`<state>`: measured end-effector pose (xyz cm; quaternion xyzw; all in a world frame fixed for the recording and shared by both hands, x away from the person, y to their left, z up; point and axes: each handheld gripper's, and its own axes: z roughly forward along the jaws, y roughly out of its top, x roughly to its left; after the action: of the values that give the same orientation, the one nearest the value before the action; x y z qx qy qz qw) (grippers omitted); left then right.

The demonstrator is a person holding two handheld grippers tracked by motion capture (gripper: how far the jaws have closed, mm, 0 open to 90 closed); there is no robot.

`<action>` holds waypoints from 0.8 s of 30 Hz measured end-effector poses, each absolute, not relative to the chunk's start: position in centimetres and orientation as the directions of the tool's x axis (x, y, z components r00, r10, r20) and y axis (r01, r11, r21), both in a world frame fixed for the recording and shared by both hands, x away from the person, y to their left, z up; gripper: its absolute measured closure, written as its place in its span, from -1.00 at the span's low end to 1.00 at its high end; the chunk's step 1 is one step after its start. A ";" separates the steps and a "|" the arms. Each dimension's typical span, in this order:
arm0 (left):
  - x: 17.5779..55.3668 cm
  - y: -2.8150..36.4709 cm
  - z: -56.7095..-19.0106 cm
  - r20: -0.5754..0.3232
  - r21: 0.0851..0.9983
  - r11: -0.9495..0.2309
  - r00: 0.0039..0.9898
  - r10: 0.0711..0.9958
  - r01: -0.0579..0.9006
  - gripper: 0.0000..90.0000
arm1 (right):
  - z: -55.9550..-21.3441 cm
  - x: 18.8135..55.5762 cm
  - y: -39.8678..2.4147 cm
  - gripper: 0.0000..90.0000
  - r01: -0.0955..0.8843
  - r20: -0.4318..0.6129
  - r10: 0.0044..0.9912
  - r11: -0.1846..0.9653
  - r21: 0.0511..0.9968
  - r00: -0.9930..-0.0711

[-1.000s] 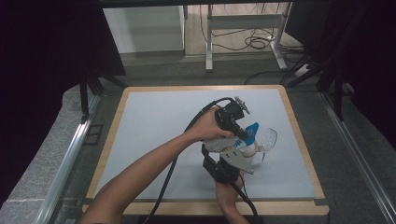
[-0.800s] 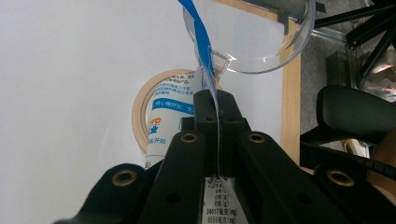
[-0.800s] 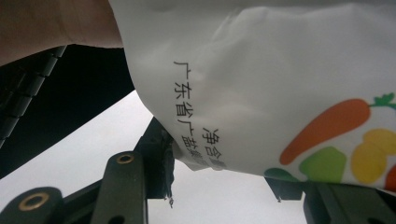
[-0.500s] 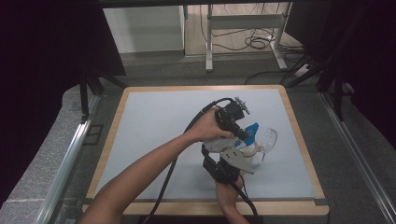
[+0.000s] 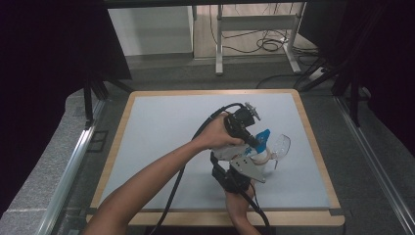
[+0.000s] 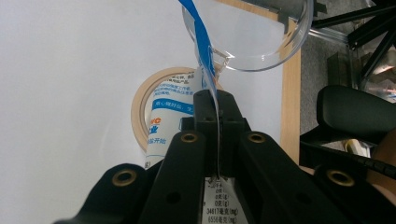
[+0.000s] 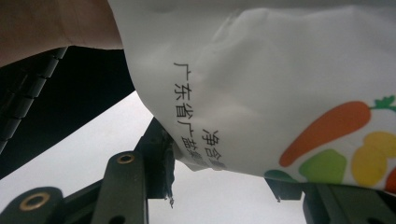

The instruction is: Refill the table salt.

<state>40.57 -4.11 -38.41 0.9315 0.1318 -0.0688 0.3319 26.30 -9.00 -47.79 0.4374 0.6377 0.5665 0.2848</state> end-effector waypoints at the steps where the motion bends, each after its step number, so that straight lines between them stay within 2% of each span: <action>1: 40.6 -4.1 -38.4 -0.216 0.601 -0.744 0.956 0.200 0.292 1.00 | -47.8 26.3 -9.0 0.13 0.234 0.131 0.881 -0.023 0.972 -0.455; 24: 40.6 -4.2 -38.4 -0.220 0.602 -0.743 0.955 0.200 0.294 1.00 | -47.7 26.3 -9.1 0.14 0.230 0.130 0.883 -0.026 0.973 -0.452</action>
<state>40.60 -4.19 -38.44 0.9307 0.1326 -0.0705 0.3334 26.31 -9.13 -47.70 0.4375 0.6357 0.5672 0.2877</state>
